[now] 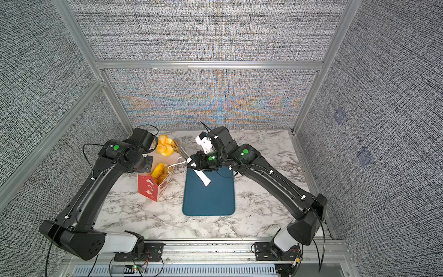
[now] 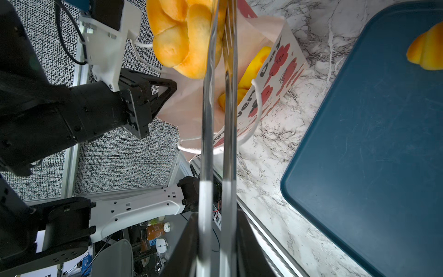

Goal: Pack bread into a paper bag
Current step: Place the fake bread in the paper bag.

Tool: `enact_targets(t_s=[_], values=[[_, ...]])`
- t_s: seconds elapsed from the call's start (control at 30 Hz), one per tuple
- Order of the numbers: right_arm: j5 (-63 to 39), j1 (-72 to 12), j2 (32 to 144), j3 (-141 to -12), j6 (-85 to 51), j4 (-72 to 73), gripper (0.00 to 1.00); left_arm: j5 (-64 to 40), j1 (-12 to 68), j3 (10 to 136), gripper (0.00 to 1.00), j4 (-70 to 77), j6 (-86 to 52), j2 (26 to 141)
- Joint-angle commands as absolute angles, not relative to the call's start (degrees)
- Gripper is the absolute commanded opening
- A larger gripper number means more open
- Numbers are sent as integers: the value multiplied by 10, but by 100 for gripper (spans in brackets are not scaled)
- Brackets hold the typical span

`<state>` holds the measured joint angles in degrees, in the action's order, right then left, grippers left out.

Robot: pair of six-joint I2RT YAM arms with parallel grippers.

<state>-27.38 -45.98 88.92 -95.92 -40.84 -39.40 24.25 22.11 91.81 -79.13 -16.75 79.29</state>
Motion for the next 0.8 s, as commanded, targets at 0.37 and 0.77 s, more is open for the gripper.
enact_targets(t_s=[0.37,0.77], values=[[-271,-437,877,-963,-385,-402,26,242,222,924,2,-778,-165,799],[-279,-432,881,-963,-387,-396,29,243,223,930,2,-777,-164,803]])
